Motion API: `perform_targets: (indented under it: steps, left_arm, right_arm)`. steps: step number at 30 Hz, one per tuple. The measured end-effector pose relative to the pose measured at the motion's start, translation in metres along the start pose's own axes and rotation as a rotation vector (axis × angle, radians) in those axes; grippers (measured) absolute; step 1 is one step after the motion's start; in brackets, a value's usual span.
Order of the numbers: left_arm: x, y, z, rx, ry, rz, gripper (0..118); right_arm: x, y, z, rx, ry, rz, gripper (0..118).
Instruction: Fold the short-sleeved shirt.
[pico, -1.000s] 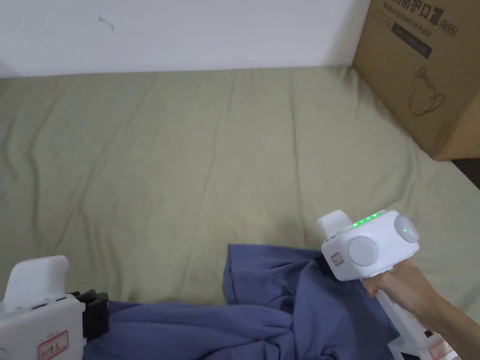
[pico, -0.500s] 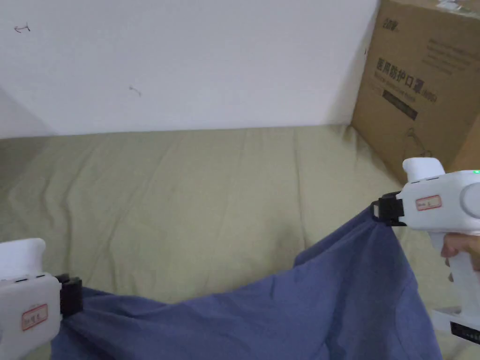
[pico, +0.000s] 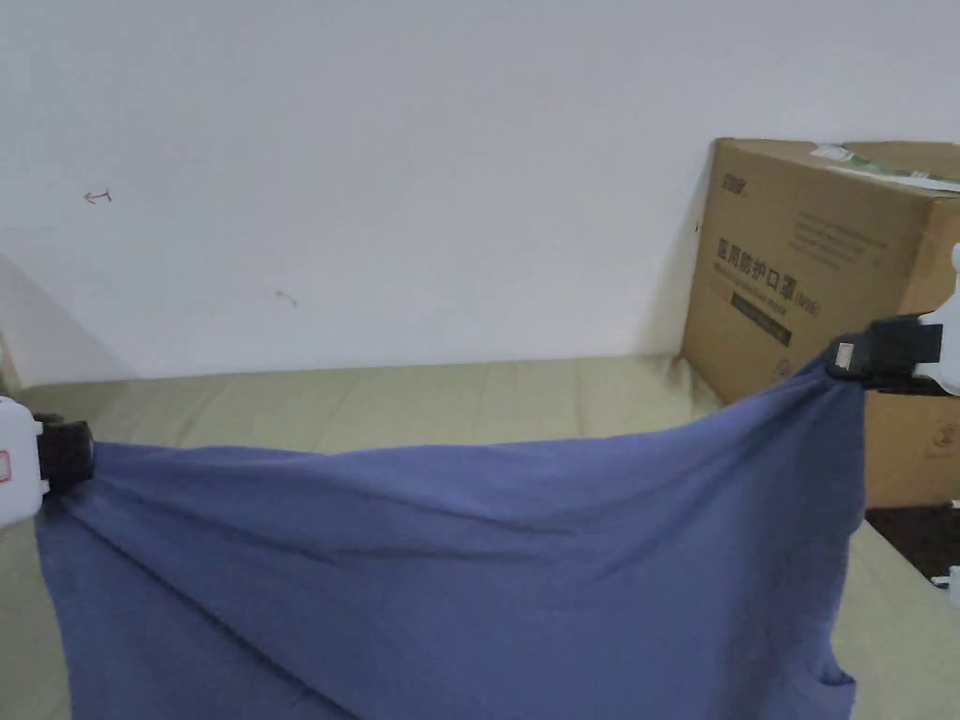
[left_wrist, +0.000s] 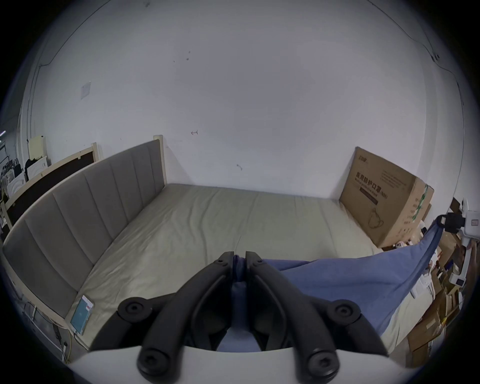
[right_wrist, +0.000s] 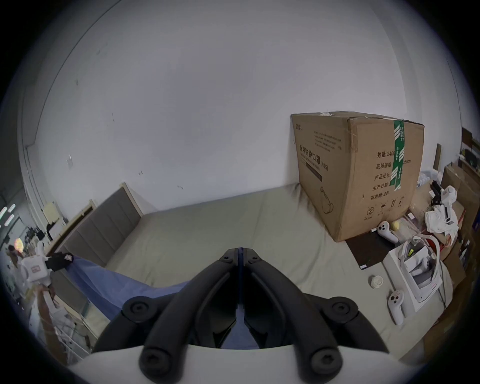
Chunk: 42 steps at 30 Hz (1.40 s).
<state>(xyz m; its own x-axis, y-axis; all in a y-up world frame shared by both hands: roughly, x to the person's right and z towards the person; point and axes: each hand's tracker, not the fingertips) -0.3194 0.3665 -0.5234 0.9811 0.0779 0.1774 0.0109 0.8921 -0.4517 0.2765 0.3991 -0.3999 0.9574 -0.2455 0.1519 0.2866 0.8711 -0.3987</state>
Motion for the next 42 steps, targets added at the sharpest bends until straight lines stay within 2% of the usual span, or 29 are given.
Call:
perform_targets:
  steps: [2, 6, 11, 22, 28, 34, 37, 42]
  left_arm:
    - [0.000, 0.015, -0.002, 0.023, 0.005, -0.004, 11]
    - [-0.002, 0.053, -0.015, 0.040, 0.002, 0.002, 11]
    - [0.000, 0.115, -0.044, 0.080, 0.033, 0.002, 11]
    - [0.016, 0.261, -0.111, 0.206, 0.075, 0.005, 11]
    - [0.020, 0.309, -0.116, 0.276, 0.086, -0.039, 11]
    - [0.015, 0.303, -0.129, 0.272, 0.097, -0.037, 11]
    - [0.016, 0.274, -0.156, 0.236, 0.112, -0.067, 11]
    - [0.010, 0.192, -0.237, 0.067, 0.116, -0.016, 11]
  right_arm:
    - [-0.001, 0.012, 0.001, 0.018, 0.006, -0.038, 4]
    - [-0.008, 0.045, -0.003, 0.058, 0.016, -0.050, 4]
    - [-0.018, 0.116, -0.026, 0.125, 0.047, -0.087, 4]
    - [-0.041, 0.255, -0.076, 0.248, 0.012, -0.105, 4]
    - [-0.060, 0.286, -0.056, 0.318, 0.001, -0.089, 4]
    - [-0.055, 0.276, -0.066, 0.311, 0.002, -0.074, 4]
    - [-0.052, 0.252, -0.094, 0.243, -0.042, -0.031, 4]
    - [-0.031, 0.189, -0.172, 0.081, -0.076, -0.068, 4]
